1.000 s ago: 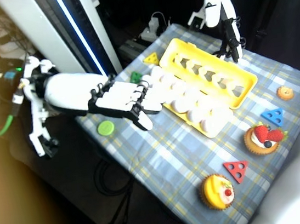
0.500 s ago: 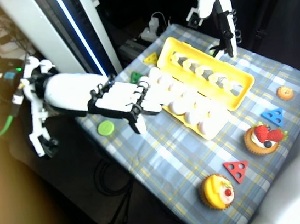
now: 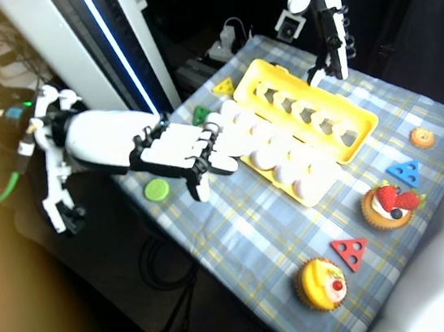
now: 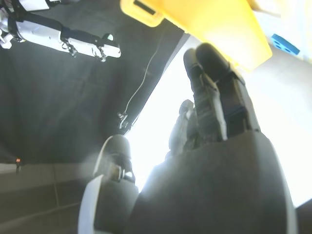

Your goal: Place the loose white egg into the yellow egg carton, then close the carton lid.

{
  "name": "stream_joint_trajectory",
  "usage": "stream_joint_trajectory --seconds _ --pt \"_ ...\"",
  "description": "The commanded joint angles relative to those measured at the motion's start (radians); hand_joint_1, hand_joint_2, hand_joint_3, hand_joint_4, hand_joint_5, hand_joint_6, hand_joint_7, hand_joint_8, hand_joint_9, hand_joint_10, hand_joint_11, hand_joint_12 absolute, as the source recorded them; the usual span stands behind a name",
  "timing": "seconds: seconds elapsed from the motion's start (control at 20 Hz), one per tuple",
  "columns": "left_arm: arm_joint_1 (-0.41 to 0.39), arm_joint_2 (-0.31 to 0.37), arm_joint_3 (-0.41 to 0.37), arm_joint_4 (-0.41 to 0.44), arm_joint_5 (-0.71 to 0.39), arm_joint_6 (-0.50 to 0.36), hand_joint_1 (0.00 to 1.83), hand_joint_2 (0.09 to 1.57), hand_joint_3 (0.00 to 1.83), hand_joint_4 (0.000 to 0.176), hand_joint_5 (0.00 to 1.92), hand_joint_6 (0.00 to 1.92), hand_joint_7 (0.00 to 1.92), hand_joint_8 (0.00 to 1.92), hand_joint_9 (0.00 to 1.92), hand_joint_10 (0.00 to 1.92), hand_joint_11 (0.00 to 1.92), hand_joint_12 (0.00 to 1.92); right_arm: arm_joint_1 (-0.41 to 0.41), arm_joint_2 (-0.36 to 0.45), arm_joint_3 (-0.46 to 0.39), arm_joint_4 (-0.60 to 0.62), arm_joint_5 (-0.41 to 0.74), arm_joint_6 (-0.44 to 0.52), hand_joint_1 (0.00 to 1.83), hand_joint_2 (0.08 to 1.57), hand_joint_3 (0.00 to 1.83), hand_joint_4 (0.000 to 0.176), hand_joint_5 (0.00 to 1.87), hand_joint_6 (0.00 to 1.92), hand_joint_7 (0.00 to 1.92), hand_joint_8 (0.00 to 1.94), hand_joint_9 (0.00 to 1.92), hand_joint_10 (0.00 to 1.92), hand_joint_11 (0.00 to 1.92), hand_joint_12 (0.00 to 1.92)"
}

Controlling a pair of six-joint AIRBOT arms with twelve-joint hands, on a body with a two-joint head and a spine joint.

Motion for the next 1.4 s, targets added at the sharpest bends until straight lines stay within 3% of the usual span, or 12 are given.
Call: stream_joint_trajectory --seconds 0.0,0.2,0.35,0.45,0.6,0.75,0.8,0.95,1.15,1.2,1.3,1.35 --pt "-0.028 0.008 0.007 0.003 -0.060 -0.030 0.00 1.23 0.00 0.000 0.00 0.00 0.02 0.00 0.37 0.17 0.08 1.64 0.007 0.009 0.000 -0.013 0.120 -0.003 0.72 1.28 0.00 0.000 0.00 0.00 0.00 0.00 0.00 0.13 0.00 1.33" --pt "-0.106 0.001 0.046 0.161 0.136 -0.152 0.00 1.26 0.00 0.007 0.00 0.00 0.03 0.01 0.32 0.17 0.00 1.63 0.007 0.010 0.000 -0.011 0.097 -0.003 0.68 1.28 0.00 0.000 0.00 0.00 0.00 0.00 0.00 0.02 0.00 1.17" --pt "-0.108 -0.012 0.066 0.177 0.205 -0.165 0.00 1.24 0.00 0.032 0.00 0.00 0.03 0.00 0.37 0.26 0.11 1.57 0.007 0.007 0.001 -0.010 0.090 -0.003 0.63 1.28 0.00 0.000 0.00 0.00 0.02 0.01 0.00 0.22 0.00 1.59" --pt "-0.107 -0.017 0.073 0.183 0.233 -0.173 0.00 1.24 0.00 0.006 0.00 0.00 0.03 0.00 0.39 0.28 0.14 1.53 0.007 0.007 0.002 -0.006 0.083 -0.003 0.66 1.28 0.00 0.000 0.00 0.00 0.05 0.02 0.00 0.29 0.00 1.72" --pt "-0.107 -0.028 0.079 0.216 0.255 -0.200 0.00 1.28 0.01 0.000 0.00 0.00 0.03 0.00 0.35 0.28 0.13 1.52 0.007 0.007 0.002 -0.005 0.080 -0.003 0.70 1.28 0.00 0.000 0.00 0.00 0.00 0.00 0.00 0.04 0.00 1.72" --pt "-0.107 -0.045 0.085 0.257 0.232 -0.257 0.00 1.23 0.00 0.004 0.00 0.00 0.02 0.00 0.28 0.48 0.12 1.60 0.007 0.007 0.002 -0.003 0.080 -0.003 0.73 1.27 0.00 0.000 0.00 0.00 0.00 0.00 0.00 0.00 0.00 1.50" --pt "-0.107 -0.047 0.084 0.264 0.224 -0.263 0.00 1.22 0.00 0.054 0.00 0.00 0.00 0.00 0.31 0.54 0.18 1.56 0.007 0.006 0.002 -0.003 0.079 -0.003 0.73 1.27 0.00 0.000 0.00 0.00 0.01 0.00 0.03 0.02 0.00 1.53" --pt "-0.107 -0.055 0.078 0.288 0.167 -0.305 0.00 1.24 0.00 0.080 0.00 0.00 0.00 0.00 0.35 0.52 0.21 1.45 0.007 0.005 0.003 -0.003 0.076 -0.003 0.74 1.25 0.00 0.000 0.00 0.00 0.02 0.01 0.03 0.03 0.00 1.53" --pt "-0.107 -0.037 0.058 0.274 0.072 -0.318 0.00 1.22 0.00 0.066 0.00 0.00 0.00 0.00 0.45 0.40 0.28 1.37 0.007 0.005 0.002 -0.003 0.076 -0.003 0.72 1.27 0.00 0.000 0.00 0.00 0.00 0.00 0.00 0.00 0.00 1.26" --pt "-0.107 -0.031 0.049 0.270 0.037 -0.318 0.00 1.21 0.00 0.111 0.00 0.00 0.00 0.00 0.45 0.36 0.22 1.43 0.007 0.004 0.003 -0.002 0.076 -0.003 0.74 1.27 0.00 0.000 0.00 0.00 0.00 0.00 0.00 0.00 0.00 1.22" --pt "-0.109 -0.028 0.041 0.270 0.005 -0.318 0.00 1.21 0.00 0.068 0.00 0.00 0.00 0.00 0.48 0.32 0.24 1.42 0.007 0.004 0.003 -0.002 0.076 -0.003 0.75 1.26 0.00 0.000 0.00 0.00 0.00 0.00 0.00 0.00 0.00 1.22" --pt "-0.116 -0.026 0.032 0.278 -0.019 -0.318 0.00 1.20 0.00 0.078 0.00 0.00 0.00 0.00 0.46 0.31 0.22 1.40 0.007 0.004 0.003 -0.002 0.076 -0.003 0.74 1.26 0.00 0.000 0.00 0.00 0.00 0.00 0.00 0.00 0.00 1.15"
